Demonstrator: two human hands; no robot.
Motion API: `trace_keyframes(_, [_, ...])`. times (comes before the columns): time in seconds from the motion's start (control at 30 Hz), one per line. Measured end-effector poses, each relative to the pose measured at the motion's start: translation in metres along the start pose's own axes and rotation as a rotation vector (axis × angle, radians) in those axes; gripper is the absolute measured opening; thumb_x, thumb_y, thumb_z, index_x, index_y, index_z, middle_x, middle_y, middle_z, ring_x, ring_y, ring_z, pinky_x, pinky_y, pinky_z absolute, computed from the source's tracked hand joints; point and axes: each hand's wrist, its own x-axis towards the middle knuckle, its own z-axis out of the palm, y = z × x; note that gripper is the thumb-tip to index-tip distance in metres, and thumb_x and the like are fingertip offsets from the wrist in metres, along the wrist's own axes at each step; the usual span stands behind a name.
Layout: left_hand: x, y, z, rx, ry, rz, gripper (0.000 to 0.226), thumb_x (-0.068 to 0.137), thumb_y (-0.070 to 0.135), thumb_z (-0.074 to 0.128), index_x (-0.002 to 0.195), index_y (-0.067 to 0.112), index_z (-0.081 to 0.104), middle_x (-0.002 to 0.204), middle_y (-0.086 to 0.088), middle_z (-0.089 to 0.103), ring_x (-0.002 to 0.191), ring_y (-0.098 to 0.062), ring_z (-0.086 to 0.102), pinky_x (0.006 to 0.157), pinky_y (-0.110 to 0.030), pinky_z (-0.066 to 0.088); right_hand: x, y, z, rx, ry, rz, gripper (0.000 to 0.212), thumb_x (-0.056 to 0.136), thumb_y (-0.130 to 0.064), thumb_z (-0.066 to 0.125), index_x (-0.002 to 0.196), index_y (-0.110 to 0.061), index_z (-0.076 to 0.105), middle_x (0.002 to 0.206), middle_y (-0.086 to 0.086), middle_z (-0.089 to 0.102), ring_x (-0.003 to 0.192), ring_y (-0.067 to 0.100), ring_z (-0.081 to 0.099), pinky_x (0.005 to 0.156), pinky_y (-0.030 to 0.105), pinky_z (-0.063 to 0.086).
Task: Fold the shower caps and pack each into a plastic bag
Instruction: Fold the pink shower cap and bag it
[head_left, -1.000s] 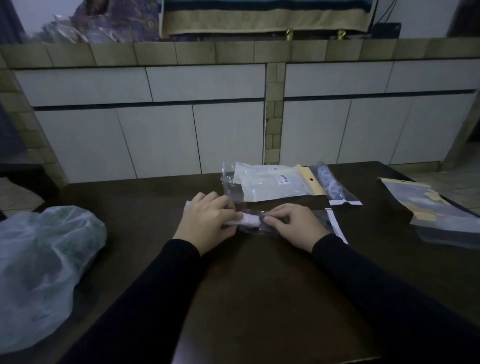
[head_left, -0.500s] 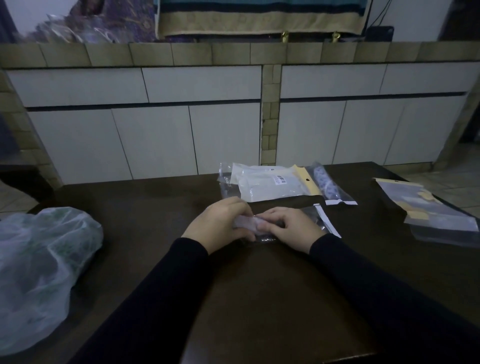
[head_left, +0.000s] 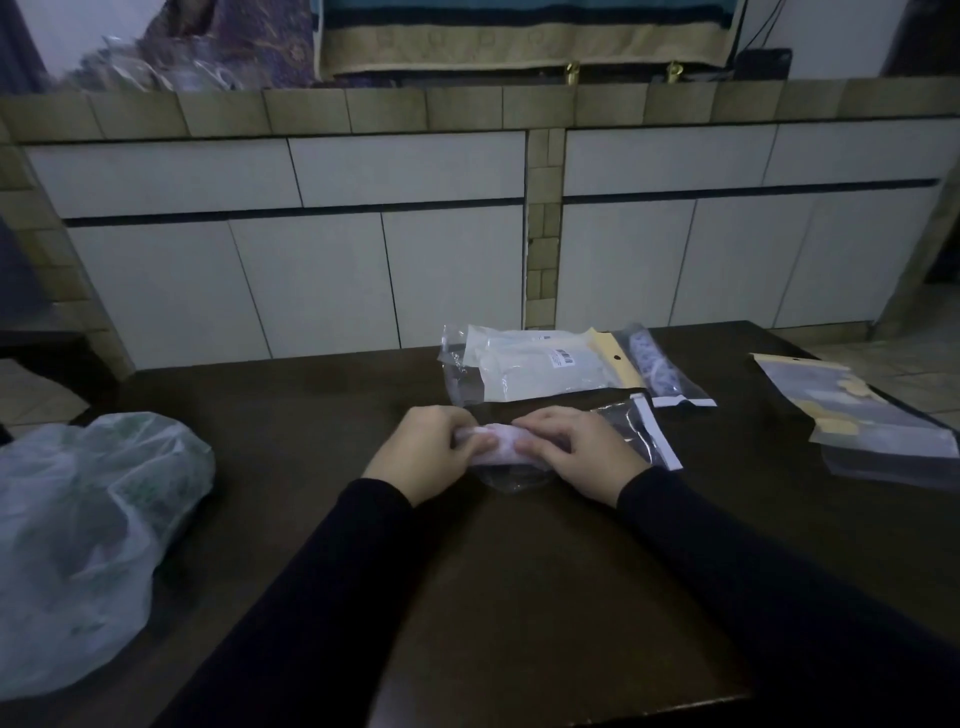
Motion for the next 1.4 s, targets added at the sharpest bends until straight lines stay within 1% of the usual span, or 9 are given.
trace_keyframes(0.1, [0.001, 0.005, 0.009, -0.056, -0.022, 0.011, 0.011, 0.089, 0.033, 0.064, 0.09, 0.023, 0.069, 0.074, 0.014, 0.059, 0.071, 0.002, 0.054, 0.06, -0.01, 0.035, -0.001, -0.004, 0.0, -0.091, 0.021, -0.023, 0.035, 0.096, -0.037, 0.049, 0.129, -0.029, 0.057, 0.123, -0.009, 0.045, 0.113, 0.003, 0.037, 0.098, 0.023, 0.034])
trace_keyframes(0.27, [0.004, -0.005, 0.004, -0.143, -0.017, -0.103, 0.023, 0.088, 0.014, 0.065, 0.109, 0.024, 0.067, 0.096, 0.007, 0.066, 0.085, -0.005, 0.062, 0.075, -0.016, 0.048, -0.004, -0.002, -0.012, -0.335, -0.02, 0.017, 0.039, 0.099, -0.041, 0.036, 0.138, -0.043, 0.042, 0.115, -0.007, 0.04, 0.102, 0.009, 0.03, 0.088, 0.028, 0.026])
trace_keyframes(0.5, [0.004, 0.001, 0.01, -0.327, 0.136, -0.257, 0.007, 0.082, 0.02, 0.074, 0.088, 0.022, 0.072, 0.083, 0.009, 0.069, 0.081, -0.003, 0.064, 0.069, -0.012, 0.046, -0.004, 0.007, -0.008, -0.189, -0.048, 0.076, 0.052, 0.088, -0.032, 0.057, 0.135, -0.047, 0.043, 0.12, -0.014, 0.04, 0.116, 0.016, 0.041, 0.101, 0.043, 0.042])
trace_keyframes(0.67, [0.003, 0.01, 0.016, -0.398, -0.01, -0.172, 0.008, 0.084, 0.021, 0.072, 0.089, 0.026, 0.074, 0.086, 0.009, 0.073, 0.083, -0.002, 0.068, 0.081, -0.02, 0.052, -0.005, 0.001, -0.007, -0.222, -0.061, 0.036, 0.05, 0.091, -0.035, 0.058, 0.137, -0.041, 0.043, 0.126, -0.01, 0.043, 0.118, 0.013, 0.04, 0.104, 0.033, 0.036])
trace_keyframes(0.97, [0.006, 0.01, 0.019, -0.442, -0.065, -0.188, 0.009, 0.087, 0.02, 0.069, 0.094, 0.021, 0.075, 0.085, 0.009, 0.074, 0.081, -0.001, 0.068, 0.081, -0.019, 0.051, -0.016, -0.001, -0.026, -0.148, -0.05, 0.065, 0.038, 0.089, -0.016, 0.059, 0.125, -0.028, 0.058, 0.128, -0.01, 0.057, 0.118, 0.005, 0.048, 0.097, 0.018, 0.036])
trace_keyframes(1.1, [0.0, 0.007, 0.01, -0.454, -0.206, -0.123, 0.023, 0.092, 0.011, 0.06, 0.096, 0.029, 0.073, 0.089, 0.011, 0.075, 0.087, -0.001, 0.068, 0.092, -0.025, 0.051, -0.017, -0.007, -0.021, -0.19, -0.006, 0.063, 0.036, 0.09, -0.014, 0.057, 0.123, -0.029, 0.058, 0.127, -0.01, 0.056, 0.12, 0.008, 0.047, 0.107, 0.03, 0.037])
trace_keyframes(1.17, [-0.005, 0.003, 0.005, -0.348, -0.072, -0.151, 0.024, 0.094, 0.013, 0.057, 0.101, 0.031, 0.072, 0.099, 0.012, 0.073, 0.092, -0.001, 0.066, 0.093, -0.026, 0.051, -0.016, -0.011, -0.016, -0.218, -0.004, 0.047, 0.036, 0.091, -0.017, 0.057, 0.125, -0.03, 0.056, 0.128, -0.011, 0.054, 0.121, 0.008, 0.046, 0.109, 0.034, 0.036])
trace_keyframes(1.27, [-0.018, -0.011, -0.01, 0.163, 0.24, -0.286, 0.029, 0.093, 0.027, 0.053, 0.119, 0.03, 0.064, 0.123, 0.007, 0.064, 0.112, -0.014, 0.056, 0.096, -0.034, 0.043, -0.014, -0.019, -0.006, -0.231, 0.006, 0.023, 0.037, 0.092, -0.023, 0.056, 0.128, -0.031, 0.054, 0.131, -0.011, 0.054, 0.122, 0.008, 0.045, 0.109, 0.036, 0.037])
trace_keyframes(1.4, [-0.038, -0.031, -0.023, 0.439, 0.095, -0.599, 0.053, 0.095, 0.054, 0.039, 0.14, 0.026, 0.043, 0.148, -0.002, 0.04, 0.133, -0.027, 0.037, 0.107, -0.049, 0.029, -0.002, -0.033, 0.01, -0.225, 0.067, 0.042, 0.044, 0.092, -0.031, 0.058, 0.134, -0.03, 0.047, 0.128, -0.005, 0.057, 0.118, 0.013, 0.051, 0.103, 0.035, 0.042])
